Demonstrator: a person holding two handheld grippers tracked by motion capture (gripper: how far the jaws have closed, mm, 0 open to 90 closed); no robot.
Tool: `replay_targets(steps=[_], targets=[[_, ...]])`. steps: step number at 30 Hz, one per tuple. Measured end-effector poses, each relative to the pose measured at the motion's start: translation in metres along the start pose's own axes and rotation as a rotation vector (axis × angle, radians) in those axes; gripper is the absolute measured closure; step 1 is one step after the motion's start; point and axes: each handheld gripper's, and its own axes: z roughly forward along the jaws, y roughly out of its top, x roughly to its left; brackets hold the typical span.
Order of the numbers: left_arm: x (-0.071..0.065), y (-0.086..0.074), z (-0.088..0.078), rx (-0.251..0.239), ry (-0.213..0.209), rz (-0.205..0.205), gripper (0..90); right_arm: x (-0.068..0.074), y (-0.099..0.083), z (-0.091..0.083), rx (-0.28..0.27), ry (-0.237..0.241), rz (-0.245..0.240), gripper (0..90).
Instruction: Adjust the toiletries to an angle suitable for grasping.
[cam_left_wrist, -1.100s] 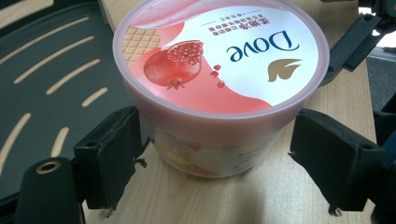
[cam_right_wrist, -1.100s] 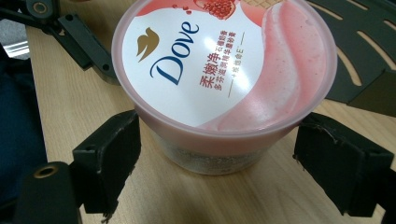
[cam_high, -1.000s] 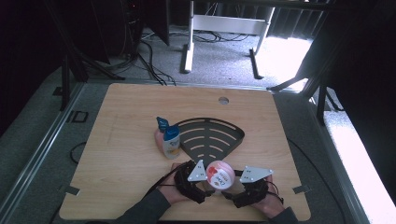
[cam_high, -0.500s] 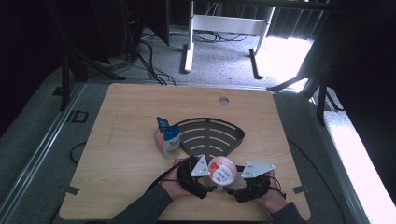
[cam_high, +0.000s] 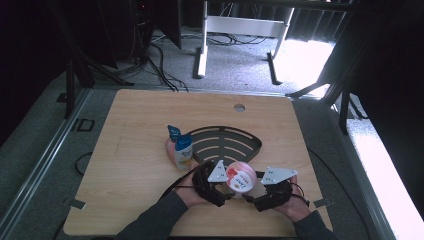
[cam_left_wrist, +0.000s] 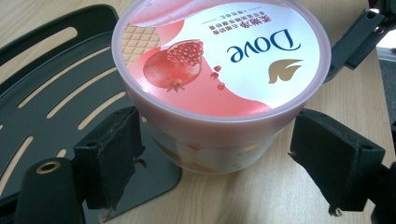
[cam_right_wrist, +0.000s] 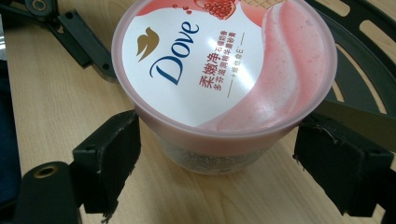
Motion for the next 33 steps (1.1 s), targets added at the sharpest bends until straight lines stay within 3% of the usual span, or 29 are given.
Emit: replay_targets(steps=[33], targets=[[0.022,0.013,0.007,0.011,0.011,-0.047,16.8,-0.028,0.015,0.002,0.023,0.000,-0.018,14.2]])
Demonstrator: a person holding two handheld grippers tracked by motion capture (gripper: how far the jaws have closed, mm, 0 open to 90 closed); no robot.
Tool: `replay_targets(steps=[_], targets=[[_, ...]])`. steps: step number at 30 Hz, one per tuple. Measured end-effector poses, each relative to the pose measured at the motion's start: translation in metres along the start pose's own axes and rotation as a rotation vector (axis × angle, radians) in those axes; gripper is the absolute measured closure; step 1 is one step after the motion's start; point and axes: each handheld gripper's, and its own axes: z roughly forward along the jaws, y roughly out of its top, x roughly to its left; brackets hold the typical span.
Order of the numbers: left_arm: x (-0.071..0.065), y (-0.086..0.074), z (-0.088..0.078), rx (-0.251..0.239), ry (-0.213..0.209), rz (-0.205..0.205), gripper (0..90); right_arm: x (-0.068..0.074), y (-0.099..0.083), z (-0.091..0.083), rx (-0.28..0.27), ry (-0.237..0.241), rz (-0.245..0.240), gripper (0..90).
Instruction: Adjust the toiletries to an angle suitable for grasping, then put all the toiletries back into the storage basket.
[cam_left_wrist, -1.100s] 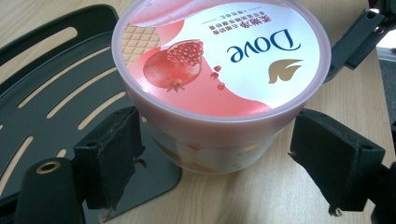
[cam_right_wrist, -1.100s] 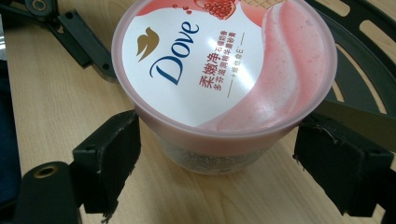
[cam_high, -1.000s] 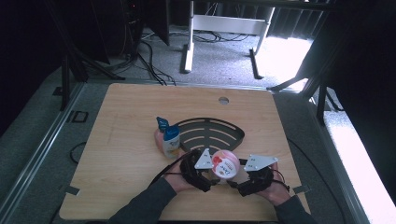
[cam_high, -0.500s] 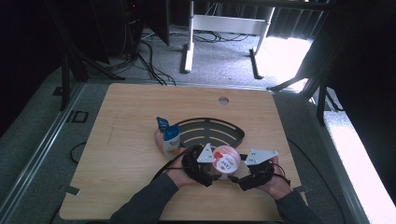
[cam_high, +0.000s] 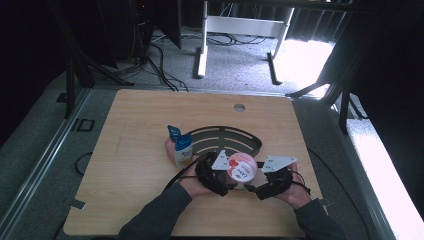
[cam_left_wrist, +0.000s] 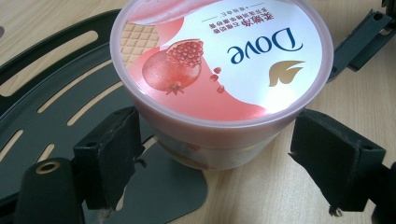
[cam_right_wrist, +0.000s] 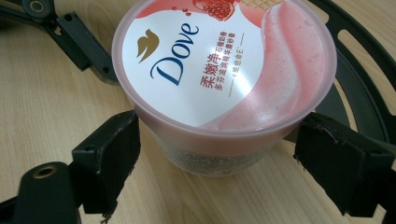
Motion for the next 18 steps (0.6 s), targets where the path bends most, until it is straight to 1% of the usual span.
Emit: replay_targets(steps=[8,12,14,18], targets=[[0.0023,0.0024,0.0005,0.002,0.002,0.002,16.8,-0.0029,0.0001,0.0003,-0.006,-0.001,0.003,14.2],[0.0040,0.0050,0.0005,-0.004,0.002,0.003,16.8,-0.0048,0.0009,-0.0015,-0.012,-0.005,0.006,14.2],[0.0044,0.0065,0.0009,-0.010,0.004,-0.003,16.8,-0.0061,0.0011,-0.0024,-0.016,-0.005,0.010,14.2],[0.0057,0.0098,0.0013,-0.006,0.010,0.005,16.8,-0.0083,0.0015,-0.0033,-0.016,-0.007,0.012,14.2]])
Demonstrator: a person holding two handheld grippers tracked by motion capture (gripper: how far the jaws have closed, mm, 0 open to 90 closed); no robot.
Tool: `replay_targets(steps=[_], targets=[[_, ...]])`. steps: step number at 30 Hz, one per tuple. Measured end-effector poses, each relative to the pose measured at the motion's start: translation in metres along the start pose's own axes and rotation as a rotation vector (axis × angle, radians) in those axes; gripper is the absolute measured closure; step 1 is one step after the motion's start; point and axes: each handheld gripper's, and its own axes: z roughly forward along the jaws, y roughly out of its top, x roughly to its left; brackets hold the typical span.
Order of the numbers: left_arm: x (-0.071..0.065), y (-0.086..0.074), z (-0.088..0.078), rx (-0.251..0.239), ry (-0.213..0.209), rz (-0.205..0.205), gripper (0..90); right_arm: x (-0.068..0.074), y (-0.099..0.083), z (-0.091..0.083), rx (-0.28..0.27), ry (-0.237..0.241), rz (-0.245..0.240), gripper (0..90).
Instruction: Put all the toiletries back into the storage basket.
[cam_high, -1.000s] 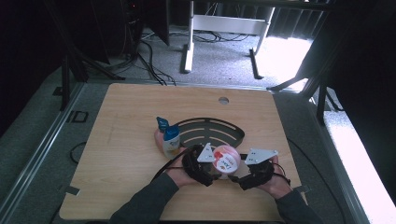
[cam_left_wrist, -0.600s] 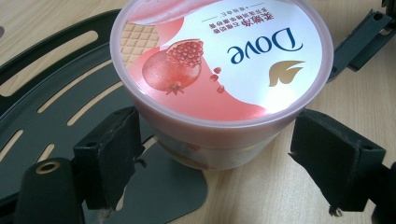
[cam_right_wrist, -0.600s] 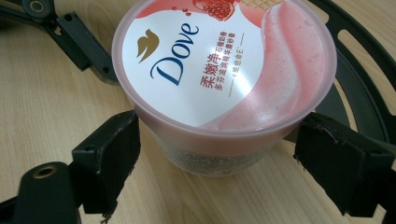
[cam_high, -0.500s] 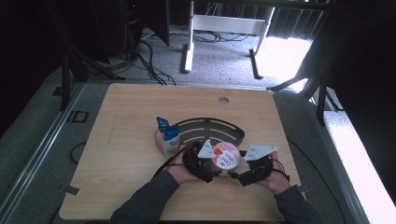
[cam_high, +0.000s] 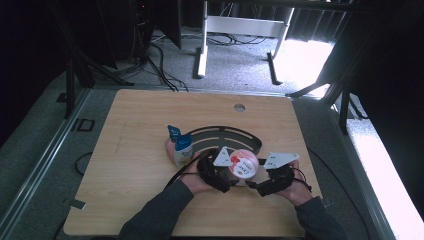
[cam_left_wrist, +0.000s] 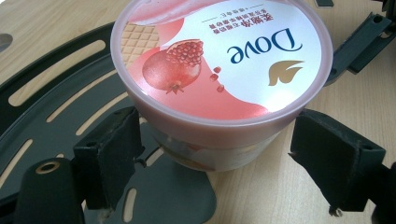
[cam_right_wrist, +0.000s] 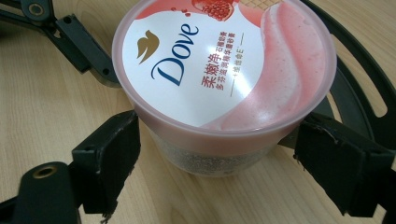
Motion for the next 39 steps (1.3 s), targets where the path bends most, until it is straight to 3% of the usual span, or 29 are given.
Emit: replay_targets(steps=[16,39], targets=[[0.007,0.010,0.007,-0.017,0.011,-0.017,16.8,-0.014,0.002,-0.004,-0.008,-0.015,0.003,13.7],[0.023,0.016,0.013,-0.011,0.050,-0.033,16.8,-0.035,0.010,0.004,-0.008,-0.019,0.004,13.6]])
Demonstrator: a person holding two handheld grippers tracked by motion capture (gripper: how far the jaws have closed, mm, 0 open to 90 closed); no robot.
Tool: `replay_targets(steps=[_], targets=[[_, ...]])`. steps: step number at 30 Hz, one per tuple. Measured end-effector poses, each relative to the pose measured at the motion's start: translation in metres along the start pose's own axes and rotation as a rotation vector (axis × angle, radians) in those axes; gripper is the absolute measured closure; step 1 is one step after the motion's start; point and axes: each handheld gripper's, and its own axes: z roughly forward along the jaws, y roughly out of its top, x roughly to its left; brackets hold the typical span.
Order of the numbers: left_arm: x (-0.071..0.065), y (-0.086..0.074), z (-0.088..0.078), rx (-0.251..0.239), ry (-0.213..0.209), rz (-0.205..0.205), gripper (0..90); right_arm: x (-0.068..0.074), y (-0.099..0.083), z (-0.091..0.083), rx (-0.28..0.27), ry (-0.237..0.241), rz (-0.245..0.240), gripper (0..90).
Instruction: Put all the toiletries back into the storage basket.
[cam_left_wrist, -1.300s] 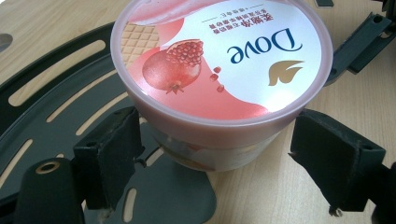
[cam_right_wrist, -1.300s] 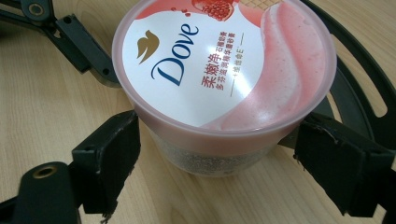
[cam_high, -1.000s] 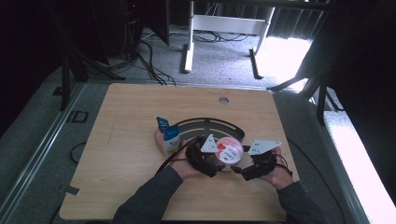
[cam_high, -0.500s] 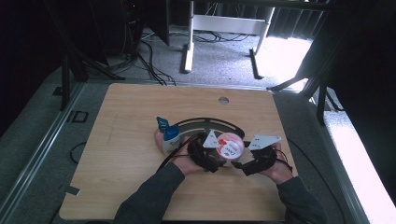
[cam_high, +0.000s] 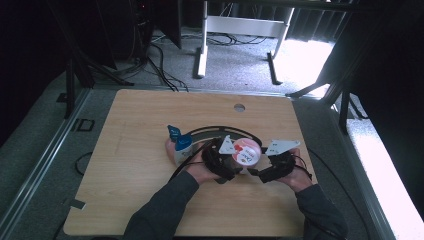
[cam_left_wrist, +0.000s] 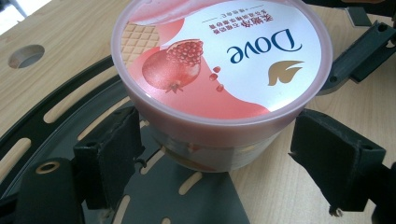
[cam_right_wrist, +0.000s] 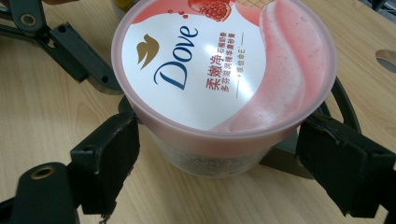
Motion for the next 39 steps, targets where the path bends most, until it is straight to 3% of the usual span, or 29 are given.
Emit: replay_targets(steps=[13,24,30,39], targets=[[0.005,0.004,0.002,-0.011,0.016,-0.014,16.8,-0.009,0.003,0.002,-0.004,0.010,-0.001,13.3],[0.018,0.009,0.007,-0.020,0.022,-0.024,16.9,-0.023,0.007,0.004,-0.017,0.004,0.010,13.7],[0.020,0.012,0.011,-0.007,0.050,-0.013,16.9,-0.030,0.008,0.009,-0.006,0.005,0.013,13.8],[0.025,0.013,0.019,-0.004,0.078,-0.039,16.8,-0.040,0.010,0.016,0.008,-0.001,0.020,13.7]])
